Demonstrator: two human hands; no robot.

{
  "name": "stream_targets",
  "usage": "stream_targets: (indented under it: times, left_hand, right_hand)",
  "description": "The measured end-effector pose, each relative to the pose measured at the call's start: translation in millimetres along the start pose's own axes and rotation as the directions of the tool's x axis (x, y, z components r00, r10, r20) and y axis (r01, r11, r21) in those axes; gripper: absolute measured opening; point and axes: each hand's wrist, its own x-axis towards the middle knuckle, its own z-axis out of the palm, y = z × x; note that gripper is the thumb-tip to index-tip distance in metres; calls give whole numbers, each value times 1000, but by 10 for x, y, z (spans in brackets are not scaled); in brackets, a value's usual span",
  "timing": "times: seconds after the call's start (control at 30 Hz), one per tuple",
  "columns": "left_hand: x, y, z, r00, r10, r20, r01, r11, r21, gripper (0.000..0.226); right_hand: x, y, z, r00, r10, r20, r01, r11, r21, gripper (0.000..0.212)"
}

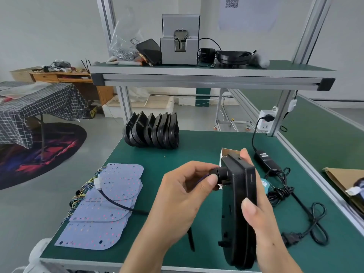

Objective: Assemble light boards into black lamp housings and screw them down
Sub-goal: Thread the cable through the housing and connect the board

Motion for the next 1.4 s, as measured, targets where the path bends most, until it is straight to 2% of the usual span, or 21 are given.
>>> stream_targets:
  times: [0.1,0.2,0.37,0.57,0.77,0.97,1.17,1.23,1.4]
  left_hand:
    - [-8,-8,22,1000,1,-17,-2,998,-66,18]
    - [-13,-20,71,998,5,-56,-12,992,-128,18]
    - [-35,-38,97,997,18,-81,-33,983,-180,27]
    - [-37,-10,54,987,85,-138,-97,992,-84,23]
    - [-21,25,20,981,100,-167,-107,994,-32,27]
    - [0,40,-62,983,112,-146,-110,994,17,27]
    - [16,64,-70,989,101,-113,-97,995,39,23]
    - [7,53,-60,991,79,-108,-81,997,-15,23]
    - [-16,33,26,996,-65,-61,43,948,-316,35]
  right_hand:
    - [64,-108,39,995,69,-71,-62,993,96,142]
    - [44,-101,65,990,55,-128,-41,993,110,139]
    - [41,-19,110,996,-20,-90,23,999,27,124]
    - [-7,150,39,998,0,-66,2,1000,24,96]
    - [-73,147,58,999,-31,-21,31,999,-15,97]
    - [-16,133,25,997,-77,13,78,978,-191,103]
    - [-10,87,35,996,-77,33,83,972,-220,106]
    - [-45,100,51,992,-114,45,122,966,-228,108]
    - [-78,174,67,953,-302,5,286,896,-340,110]
